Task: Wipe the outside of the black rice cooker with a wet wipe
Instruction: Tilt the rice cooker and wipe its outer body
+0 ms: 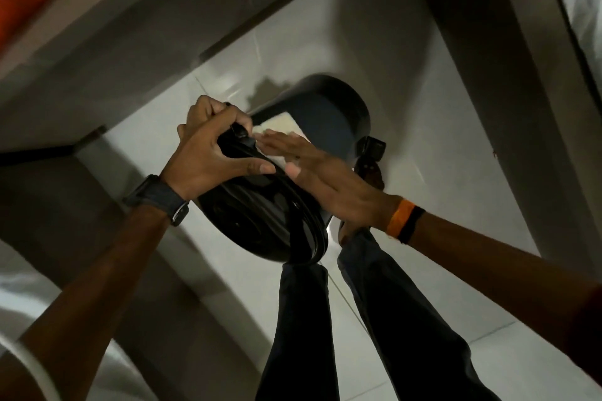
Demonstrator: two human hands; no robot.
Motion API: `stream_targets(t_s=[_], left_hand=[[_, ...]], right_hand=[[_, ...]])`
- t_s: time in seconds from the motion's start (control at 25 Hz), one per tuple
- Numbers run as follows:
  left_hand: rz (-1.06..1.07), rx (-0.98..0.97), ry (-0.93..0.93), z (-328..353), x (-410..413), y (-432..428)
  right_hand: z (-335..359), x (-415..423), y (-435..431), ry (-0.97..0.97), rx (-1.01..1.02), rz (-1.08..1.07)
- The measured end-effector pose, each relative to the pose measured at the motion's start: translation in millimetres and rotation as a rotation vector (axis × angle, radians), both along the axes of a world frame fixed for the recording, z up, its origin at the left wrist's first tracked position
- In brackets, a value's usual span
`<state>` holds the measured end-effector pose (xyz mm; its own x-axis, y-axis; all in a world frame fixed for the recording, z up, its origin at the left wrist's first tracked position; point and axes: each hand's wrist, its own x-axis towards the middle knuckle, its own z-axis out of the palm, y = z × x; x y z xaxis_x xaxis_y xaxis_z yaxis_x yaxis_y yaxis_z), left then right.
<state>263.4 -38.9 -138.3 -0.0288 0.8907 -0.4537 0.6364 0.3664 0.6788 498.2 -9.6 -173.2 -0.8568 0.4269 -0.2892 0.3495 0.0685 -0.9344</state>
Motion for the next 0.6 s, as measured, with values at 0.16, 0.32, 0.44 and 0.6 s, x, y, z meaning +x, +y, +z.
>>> stream_targets(t_s=[0.16, 0.32, 0.44, 0.6], left_hand=[[-0.259, 0.548, 0.353, 1.2, 30.0, -11.4], [-0.528, 0.725, 0.368, -5.4, 75.0, -4.0], [-0.220, 0.509, 0.441, -1.5, 68.8, 18.3], [-0.059, 0.311, 0.228, 0.1, 54.4, 20.0]], right_hand=[[-42.7, 30.9, 46.5, -0.408, -0.242, -0.499], [-65.1, 24.3, 78.8, -0.524, -0.360, -0.544], [-31.0, 16.9, 33.4, -0.153, -0.322, -0.440], [-13.4, 35.9, -21.2, 0.090, 0.022, -0.156]])
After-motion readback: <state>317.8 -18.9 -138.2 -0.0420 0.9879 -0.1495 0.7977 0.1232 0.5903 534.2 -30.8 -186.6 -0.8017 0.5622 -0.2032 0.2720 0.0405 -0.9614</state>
